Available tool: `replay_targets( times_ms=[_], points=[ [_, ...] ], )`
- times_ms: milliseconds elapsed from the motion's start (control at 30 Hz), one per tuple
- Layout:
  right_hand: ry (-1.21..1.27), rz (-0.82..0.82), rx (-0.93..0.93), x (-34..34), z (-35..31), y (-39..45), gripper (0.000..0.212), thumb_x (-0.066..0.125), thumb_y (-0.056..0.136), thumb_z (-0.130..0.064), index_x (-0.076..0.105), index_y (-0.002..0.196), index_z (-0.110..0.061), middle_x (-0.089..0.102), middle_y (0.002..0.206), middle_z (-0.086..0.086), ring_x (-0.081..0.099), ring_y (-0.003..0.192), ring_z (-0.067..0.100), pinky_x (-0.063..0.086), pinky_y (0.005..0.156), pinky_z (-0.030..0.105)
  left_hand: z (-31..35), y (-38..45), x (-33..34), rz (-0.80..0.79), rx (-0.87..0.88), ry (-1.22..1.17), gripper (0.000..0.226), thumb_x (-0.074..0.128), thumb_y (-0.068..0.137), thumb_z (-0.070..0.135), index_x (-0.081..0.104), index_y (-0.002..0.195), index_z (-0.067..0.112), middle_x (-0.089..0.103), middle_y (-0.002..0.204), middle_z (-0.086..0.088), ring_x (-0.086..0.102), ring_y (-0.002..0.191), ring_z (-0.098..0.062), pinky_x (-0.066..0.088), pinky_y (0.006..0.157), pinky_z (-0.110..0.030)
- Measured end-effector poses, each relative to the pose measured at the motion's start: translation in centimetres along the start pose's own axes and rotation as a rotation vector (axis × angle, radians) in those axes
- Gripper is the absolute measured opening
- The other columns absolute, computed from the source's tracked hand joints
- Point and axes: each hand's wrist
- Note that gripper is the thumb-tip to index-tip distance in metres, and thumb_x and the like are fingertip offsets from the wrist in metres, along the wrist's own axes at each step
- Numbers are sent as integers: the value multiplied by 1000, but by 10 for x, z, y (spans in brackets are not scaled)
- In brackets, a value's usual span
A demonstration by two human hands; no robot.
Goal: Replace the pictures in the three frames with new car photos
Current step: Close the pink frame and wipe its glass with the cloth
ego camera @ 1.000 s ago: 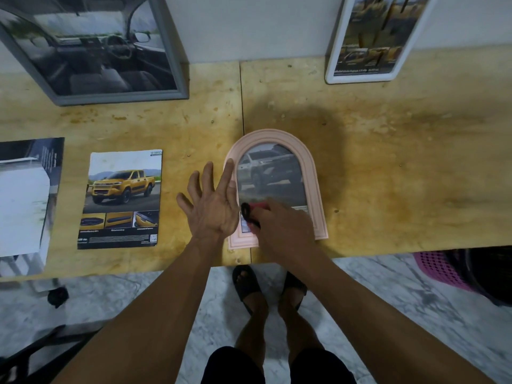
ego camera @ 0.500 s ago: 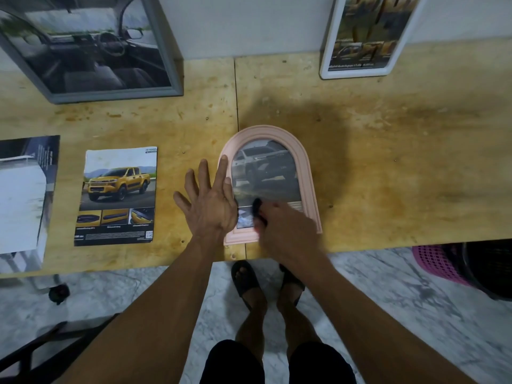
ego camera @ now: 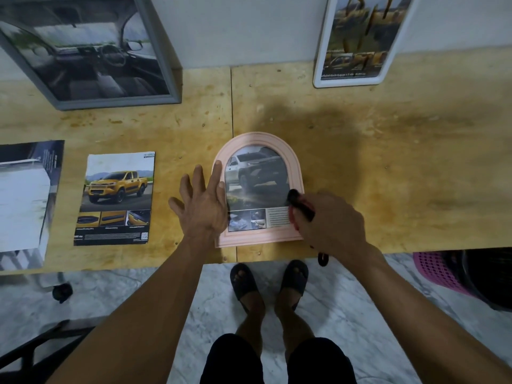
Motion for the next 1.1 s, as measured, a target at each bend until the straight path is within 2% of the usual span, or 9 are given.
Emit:
replay_targets(
  times_ms=[167,367,533,667,767,833,900,1000,1100],
  points=[
    [96,274,206,-11,37,19,30,46,97,-40,60,122,-30,51,107,-2,58,83,23,48,69,34,4,2,-5,-4,-15,-118,50,18,105,54,15,154,49,12,166,2,0,152,-28,9,111,-69],
    [-55,182,327,-4,69,35,35,48,98,-32,51,131,-21,40,132,13,44,119,34,47,72,43,10,-13,-10,129,-62,-281,62,24,97,56,42,146,22,45,148,-7,33,140,-33,27,107,-62],
    [-183,264,350,-4,66,31,46,54,90,-38,46,130,-16,44,130,17,40,119,39,41,88,51,13,-28,-14,87,-141,-211,61,34,94,51,53,136,12,42,150,-13,33,139,-37,30,107,-58],
    [-175,395,189,0,41,21,38,55,88,-27,52,124,-15,49,129,12,40,121,36,30,99,51,14,-25,-17,77,-243,-212,41,48,96,47,65,114,14,56,124,-18,45,119,-41,40,93,-51],
    [-10,185,70,13,19,15,26,51,89,-24,53,113,-14,53,116,10,47,111,32,37,90,45,18,-25,-22,83,-303,-313,48,46,91,53,71,109,17,68,108,-16,58,107,-40,50,89,-49],
    [223,45,173,22,10,18,27,51,92,-26,53,115,-11,52,114,11,50,108,31,38,81,36,24,-26,-29,72,-341,-434,41,55,96,42,71,118,11,72,110,-12,63,100,-31,50,91,-38],
    [378,37,250,29,6,21,27,53,92,-24,56,114,-9,53,107,8,52,101,28,36,75,28,28,-28,-33,28,-362,-498,32,59,99,28,71,120,6,73,110,-10,61,90,-23,48,84,-28],
    [491,50,225,34,4,22,16,54,89,-14,64,101,-9,52,80,-2,52,77,19,29,53,19,29,-28,-32,-14,-386,-560,28,61,98,20,70,122,7,72,103,-7,62,86,-21,49,80,-27],
    [534,39,236,32,4,24,21,55,89,-9,67,106,-9,54,76,-6,51,73,15,28,51,16,29,-26,-32,-27,-427,-603,27,61,98,13,67,122,3,67,98,-3,61,85,-21,49,77,-27]
  ],
)
Point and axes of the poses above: each hand's wrist, its own y-axis towards the middle knuckle, its own x-axis out of the palm, z = x × y
